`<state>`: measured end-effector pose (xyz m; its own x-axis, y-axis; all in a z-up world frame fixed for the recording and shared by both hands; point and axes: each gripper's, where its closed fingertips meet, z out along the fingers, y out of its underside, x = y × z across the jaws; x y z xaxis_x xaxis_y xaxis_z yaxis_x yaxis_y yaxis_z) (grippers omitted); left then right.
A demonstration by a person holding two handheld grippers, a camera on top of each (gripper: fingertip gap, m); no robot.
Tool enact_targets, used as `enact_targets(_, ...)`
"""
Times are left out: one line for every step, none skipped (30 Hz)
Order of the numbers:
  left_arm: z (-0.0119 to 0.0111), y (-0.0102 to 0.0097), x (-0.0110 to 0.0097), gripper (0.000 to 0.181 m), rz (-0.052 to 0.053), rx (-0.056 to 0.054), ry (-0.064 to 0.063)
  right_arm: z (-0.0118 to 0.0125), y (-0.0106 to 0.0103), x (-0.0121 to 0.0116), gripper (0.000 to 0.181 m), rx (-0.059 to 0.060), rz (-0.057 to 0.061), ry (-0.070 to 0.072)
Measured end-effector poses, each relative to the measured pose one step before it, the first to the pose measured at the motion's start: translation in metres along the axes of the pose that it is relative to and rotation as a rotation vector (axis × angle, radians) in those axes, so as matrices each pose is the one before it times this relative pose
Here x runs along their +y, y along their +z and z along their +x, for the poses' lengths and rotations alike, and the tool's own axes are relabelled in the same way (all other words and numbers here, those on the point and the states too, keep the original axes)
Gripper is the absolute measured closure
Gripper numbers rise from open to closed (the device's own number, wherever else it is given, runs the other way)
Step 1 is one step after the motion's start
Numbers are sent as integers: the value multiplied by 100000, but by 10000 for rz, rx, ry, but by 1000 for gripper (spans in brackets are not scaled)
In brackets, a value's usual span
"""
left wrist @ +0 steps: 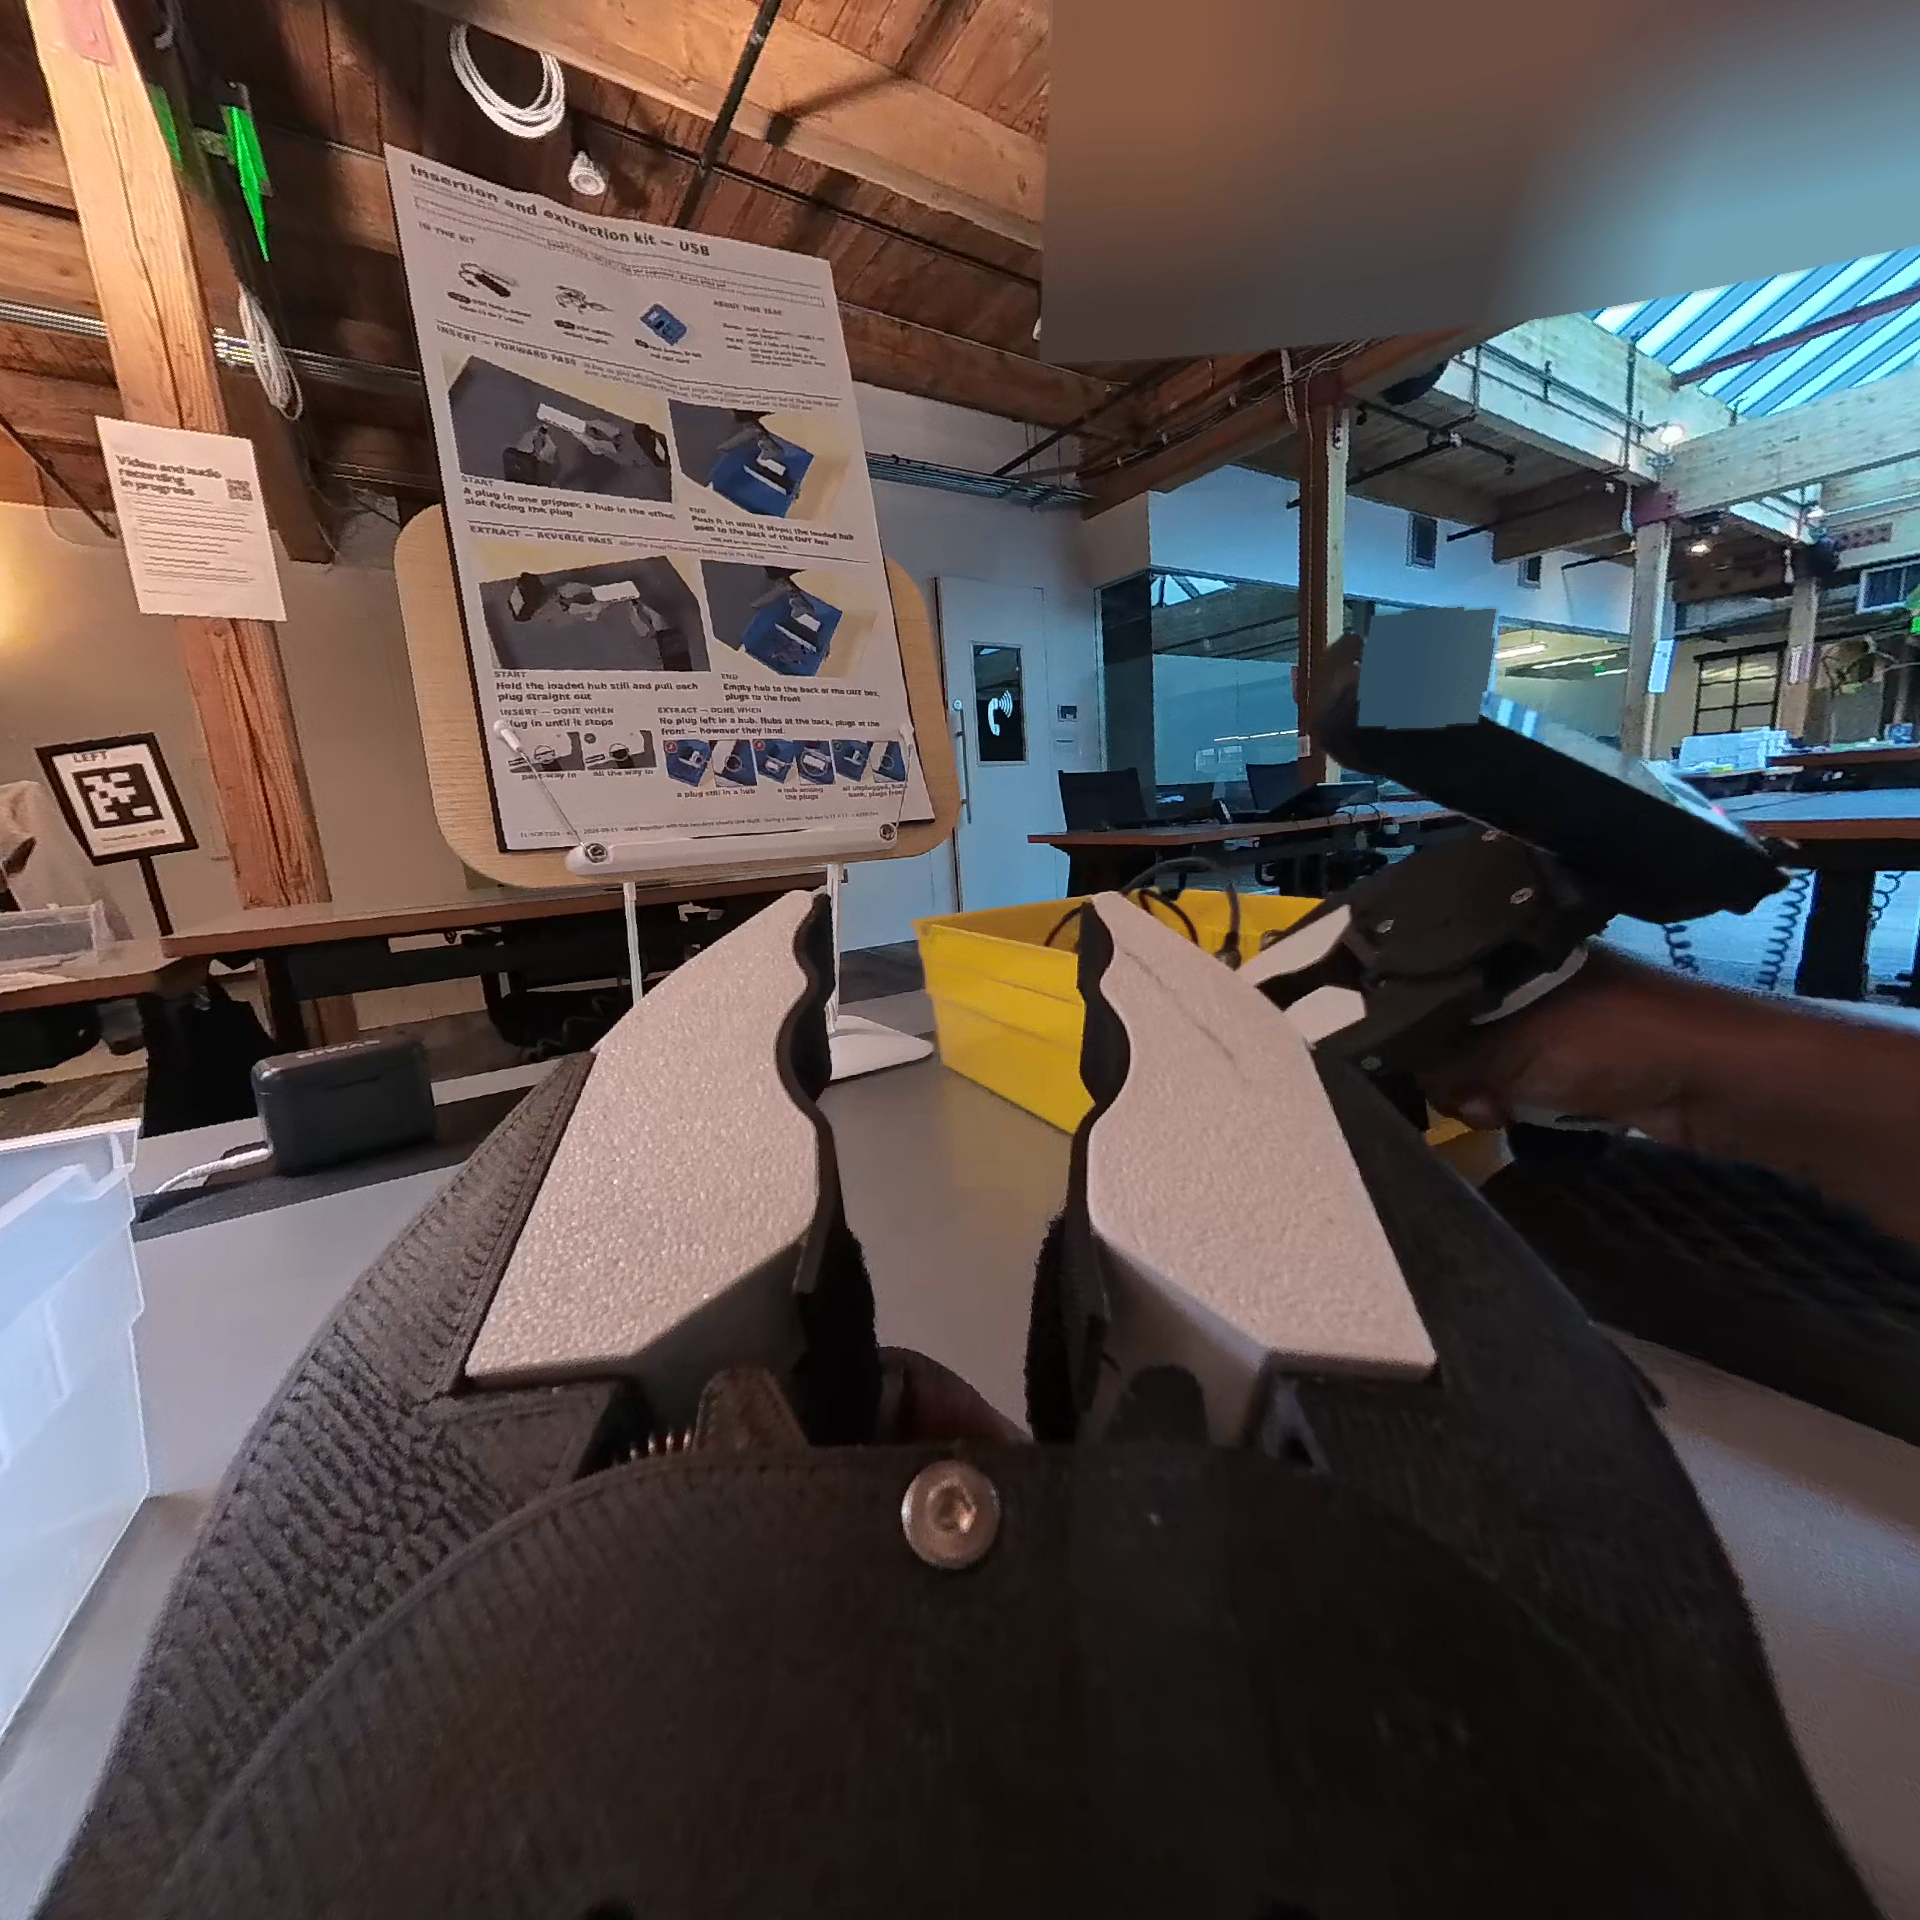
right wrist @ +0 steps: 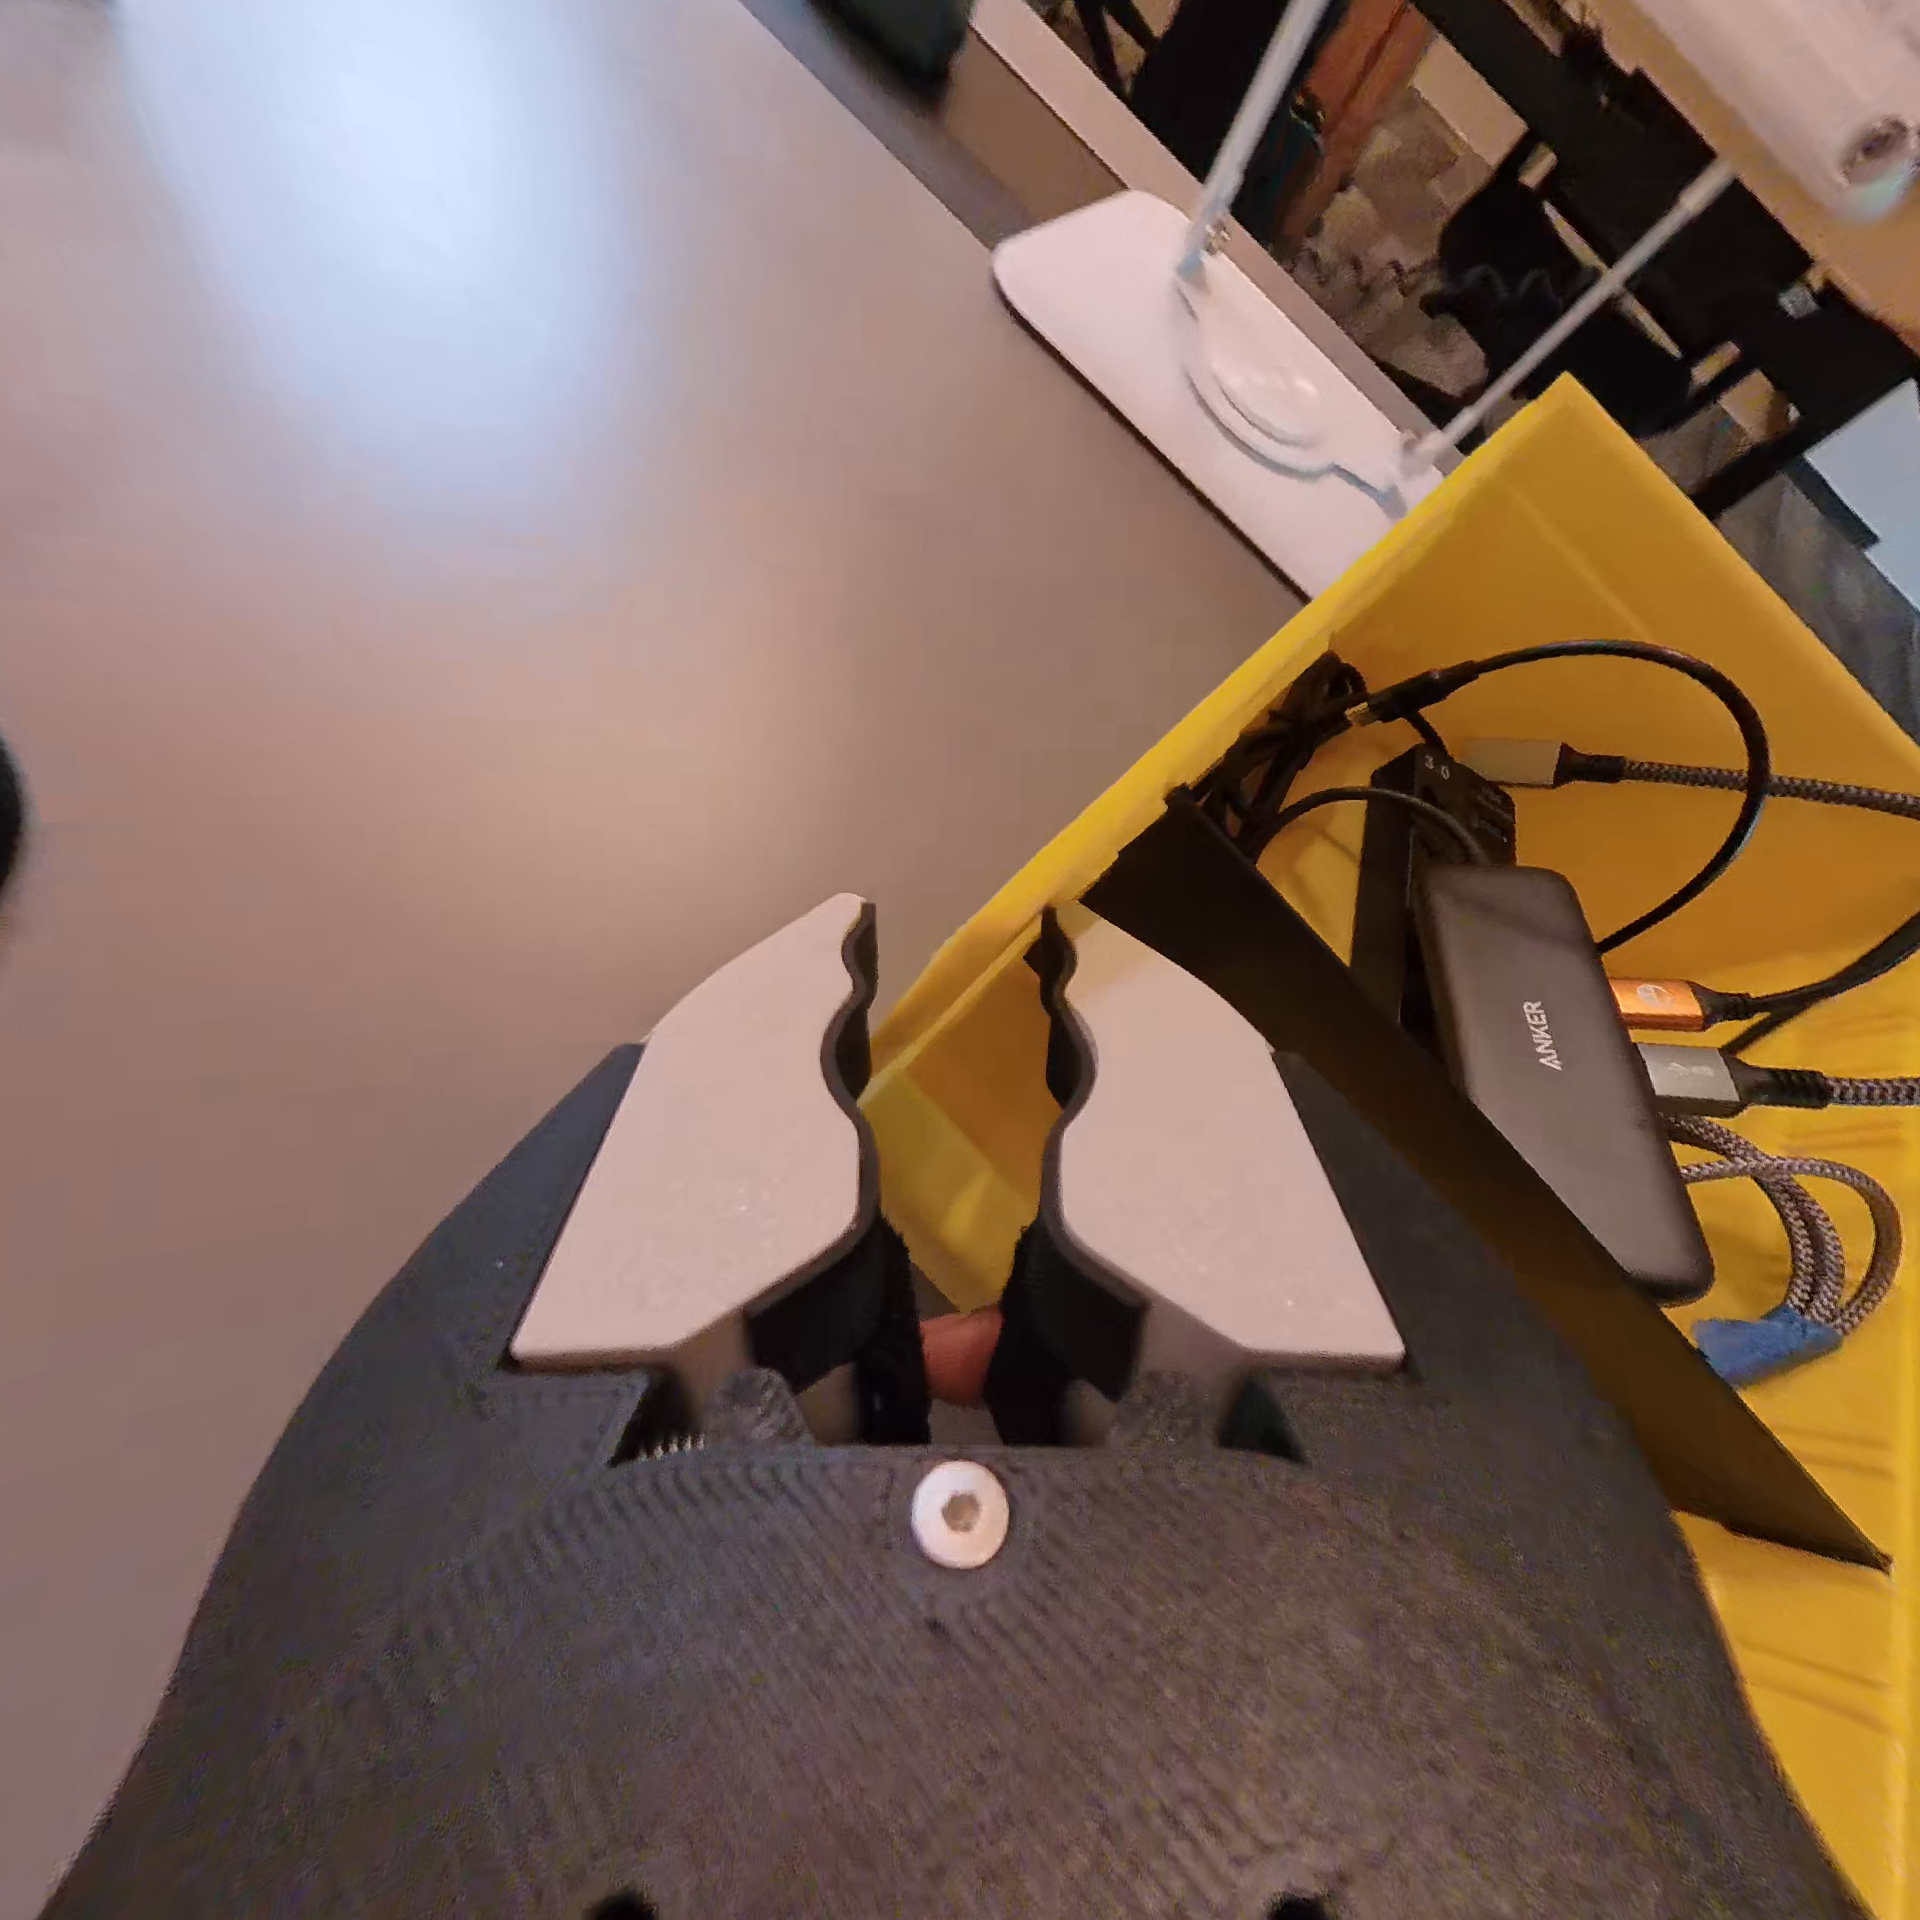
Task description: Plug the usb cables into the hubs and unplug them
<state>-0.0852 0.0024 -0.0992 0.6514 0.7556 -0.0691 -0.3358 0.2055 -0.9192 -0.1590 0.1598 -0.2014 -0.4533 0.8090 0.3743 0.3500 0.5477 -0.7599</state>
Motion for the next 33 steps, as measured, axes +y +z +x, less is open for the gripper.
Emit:
enact_targets(33,-4,1,136,-4,7,26,-792,163,-502,151,-104,88,-97)
enact_targets(44,7,25,136,-9,10,29,-771,184,-493,150,-95,88,-113)
enact_targets(31,11,17,136,-10,11,28,-761,185,-498,150,-103,108,-138)
enact_targets(36,2,20,136,-7,9,26,-772,191,-485,149,-129,140,-185)
enact_targets(40,5,-3,136,0,9,30,-751,188,-487,148,-143,168,-169)
enact_targets(54,-4,-20,136,1,14,35,-714,168,-478,147,-146,158,-72)
enact_targets(52,4,-5,136,-6,9,33,-664,159,-459,147,-151,142,-22)
enact_targets(51,13,-15,136,-24,3,9,-633,159,-422,146,-154,137,-30)
enact_targets(70,-2,-43,136,-28,24,-66,-584,180,-406,146,-147,128,-41)
enact_targets(111,17,-128,136,-7,59,-157,-532,203,-381,145,-133,102,-52)
enact_targets(134,16,-282,136,28,75,-182,-473,200,-334,145,-113,74,-82)
enact_targets(154,18,-483,136,65,102,-102,-417,210,-318,144,-94,62,-94)
enact_targets(191,14,-658,137,56,153,9,-362,184,-276,144,-85,60,-81)
enact_targets(166,-18,-806,136,23,178,112,-320,149,-228,144,-83,66,-75)
enact_targets(71,-89,-963,136,7,174,210,-263,93,-182,143,-84,72,-72)
enact_targets(-106,-229,-1162,136,-6,144,306,-193,6,-104,143,-88,78,-55)
enact_targets(-406,-417,-1349,136,-35,76,368,-109,-82,-25,143,-80,83,1)
enact_targets(-876,-673,-1456,135,-47,-94,442,-68,-180,-8,143,-74,120,47)
enact_targets(-1584,-987,-1312,134,-115,-405,576,-116,-254,-125,141,-118,246,66)
enact_targets(-2437,-1284,-914,133,-259,-790,653,-165,-353,-359,138,-124,423,141)
enact_targets(-3098,-1475,-361,132,-389,-1024,634,-78,-430,-581,136,-46,540,233)
enact_targets(-3578,-1547,287,131,-532,-1137,569,-40,-460,-719,135,7,571,236)
enact_targets(-3963,-1480,973,130,-660,-1258,469,-44,-439,-775,133,19,547,154)
enact_targets(-4127,-1273,1683,129,-768,-1320,325,-95,-375,-749,133,18,473,48)
enact_targets(-3850,-915,2333,126,-880,-1154,210,-151,-297,-682,133,7,376,-29)
enact_targets(-3291,-491,2842,122,-967,-887,-2,-251,-194,-597,132,-39,287,-70)
enact_targets(-2518,-68,3027,115,-928,-551,-380,-366,-97,-524,132,-108,220,-78)
enact_targets(-1496,250,2822,110,-864,-68,-722,-477,-13,-466,132,-160,175,-61)
enact_targets(-435,393,2202,107,-697,441,-795,-547,55,-459,132,-184,159,-47)
enact_targets(274,384,1413,107,-412,670,-737,-621,126,-453,132,-206,152,-37)
enact_targets(657,342,781,108,-252,657,-564,-709,186,-408,131,-240,119,-14)
enact_targets(979,295,490,114,-255,625,-277,-794,264,-329,131,-279,69,17)
enact_targets(1496,223,169,128,-207,754,27,-883,331,-249,129,-326,31,48)
